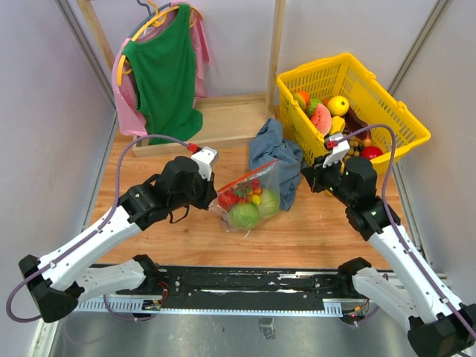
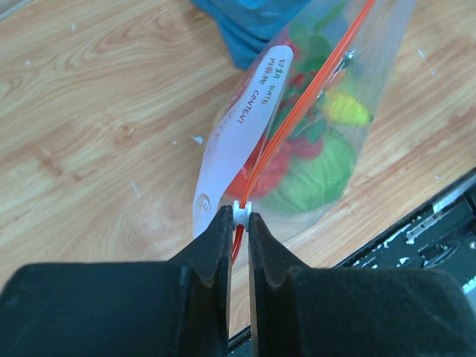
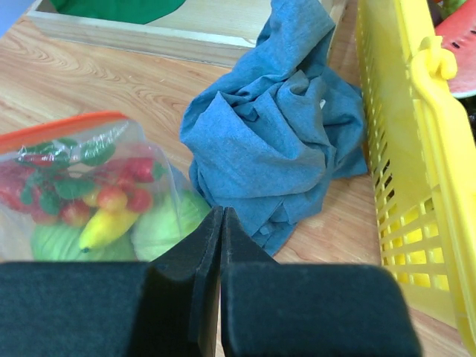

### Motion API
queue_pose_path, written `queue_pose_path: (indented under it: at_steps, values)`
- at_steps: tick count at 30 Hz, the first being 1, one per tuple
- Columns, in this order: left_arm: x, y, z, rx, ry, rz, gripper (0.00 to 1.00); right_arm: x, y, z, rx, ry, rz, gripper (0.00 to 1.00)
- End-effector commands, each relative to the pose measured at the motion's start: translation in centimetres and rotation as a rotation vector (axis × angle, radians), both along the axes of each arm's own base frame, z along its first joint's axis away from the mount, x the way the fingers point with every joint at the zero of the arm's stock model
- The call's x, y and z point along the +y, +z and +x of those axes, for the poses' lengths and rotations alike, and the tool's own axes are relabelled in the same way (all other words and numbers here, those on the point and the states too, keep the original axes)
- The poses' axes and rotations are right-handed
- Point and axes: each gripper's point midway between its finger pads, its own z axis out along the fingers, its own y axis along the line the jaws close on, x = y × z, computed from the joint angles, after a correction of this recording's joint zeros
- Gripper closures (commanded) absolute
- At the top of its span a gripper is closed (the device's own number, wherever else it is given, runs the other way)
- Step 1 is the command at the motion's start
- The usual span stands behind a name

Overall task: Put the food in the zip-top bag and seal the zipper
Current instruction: Zip the zipper food storage bag at the center of the board.

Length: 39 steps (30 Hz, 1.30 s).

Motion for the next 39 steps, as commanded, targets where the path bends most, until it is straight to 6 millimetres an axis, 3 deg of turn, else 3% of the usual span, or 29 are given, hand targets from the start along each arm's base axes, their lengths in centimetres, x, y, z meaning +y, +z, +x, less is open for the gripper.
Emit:
queue_pose_path:
  at_steps: [1,4,7,11,13,19,24,31,37,39]
  values:
    - [1.1,0.4,0.6,-0.022,0.090,-0.067,0.94,0.9,0.9,0.0,-0.036,0.074,0.007,0.99]
    - [0.4,1.4,0.6,-0.061,0.042,-0.093,0.94,3.4,2.1,-1.1,-0.098,0.262,0.016,0.95]
    - [-0.1,2.1,0.5,-0.092,-0.019,-0.091,0.95,5.5,3.5,-2.1,-0.168,0.423,0.034,0.68]
    - [-0.7,2.9,0.3,-0.127,-0.091,-0.083,0.96,8.1,4.9,-3.0,-0.259,0.625,0.032,0.43]
    - [-1.1,3.1,0.2,-0.131,-0.122,-0.079,0.96,9.2,5.5,-3.6,-0.300,0.716,0.003,0.35]
    - [-2.6,3.2,-0.3,-0.125,-0.229,-0.087,0.96,12.2,5.4,-5.5,-0.422,0.990,-0.140,0.28]
    - [-3.6,3.5,-0.5,-0.120,-0.287,-0.090,0.97,14.4,4.2,-6.3,-0.436,1.153,-0.222,0.30]
    - [-3.9,4.1,-0.8,-0.130,-0.316,-0.104,0.96,16.6,0.4,-7.0,-0.321,1.297,-0.271,0.33]
    - [-3.8,4.5,-1.1,-0.131,-0.319,-0.115,0.96,16.8,-0.7,-5.9,-0.304,1.259,-0.299,0.51]
    - [-3.8,4.2,-1.3,-0.125,-0.320,-0.117,0.96,16.8,-1.2,-5.7,-0.287,1.248,-0.308,0.62]
